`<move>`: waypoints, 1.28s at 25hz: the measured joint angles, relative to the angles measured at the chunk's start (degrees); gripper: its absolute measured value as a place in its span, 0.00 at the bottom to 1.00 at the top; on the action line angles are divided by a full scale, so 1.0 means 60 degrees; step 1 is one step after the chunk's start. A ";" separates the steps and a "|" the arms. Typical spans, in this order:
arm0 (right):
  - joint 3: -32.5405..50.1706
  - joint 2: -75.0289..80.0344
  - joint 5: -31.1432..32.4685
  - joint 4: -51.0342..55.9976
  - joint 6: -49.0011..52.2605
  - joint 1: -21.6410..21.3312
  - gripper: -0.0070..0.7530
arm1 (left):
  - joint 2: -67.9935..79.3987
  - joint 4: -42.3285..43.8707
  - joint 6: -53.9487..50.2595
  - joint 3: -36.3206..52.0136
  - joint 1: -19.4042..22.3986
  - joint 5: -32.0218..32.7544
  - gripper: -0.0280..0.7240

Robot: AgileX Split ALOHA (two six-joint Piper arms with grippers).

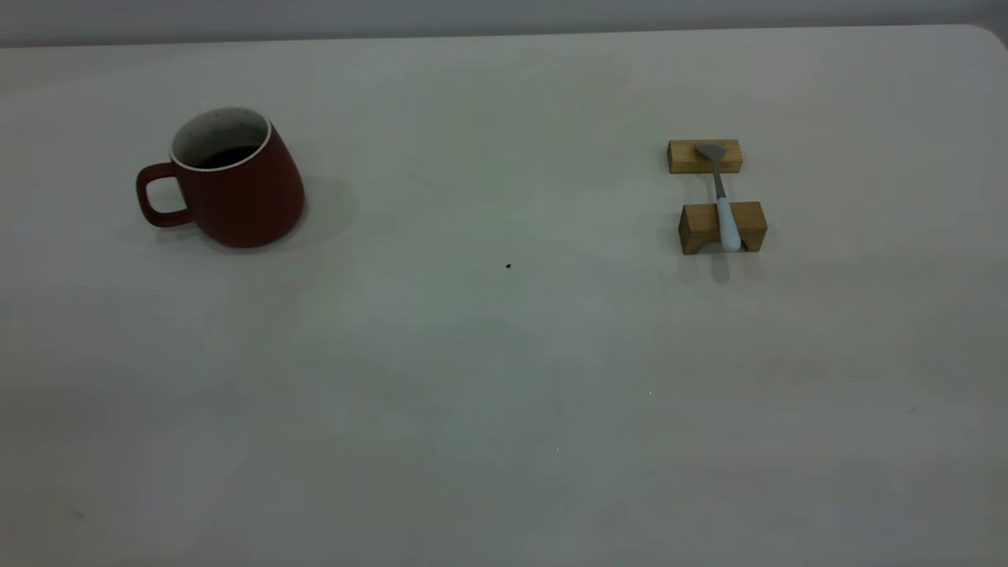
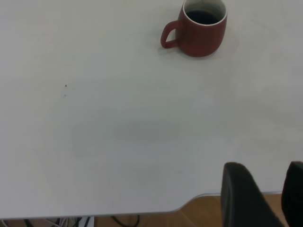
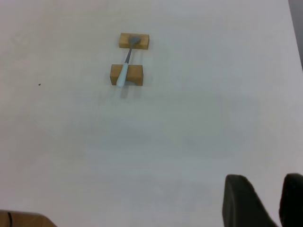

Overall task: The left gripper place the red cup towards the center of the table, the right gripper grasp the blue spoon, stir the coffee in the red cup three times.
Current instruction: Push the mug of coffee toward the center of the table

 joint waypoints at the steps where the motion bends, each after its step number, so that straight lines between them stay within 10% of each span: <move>1: 0.0000 0.0000 0.0000 0.0000 0.0000 0.0000 0.33 | 0.0000 0.0000 0.0000 0.0000 0.0000 0.0000 0.42; 32: 0.0000 0.0000 0.0000 0.0000 0.0000 0.0000 0.33 | 0.1754 0.0233 -0.0259 -0.0528 0.0000 -0.0847 0.42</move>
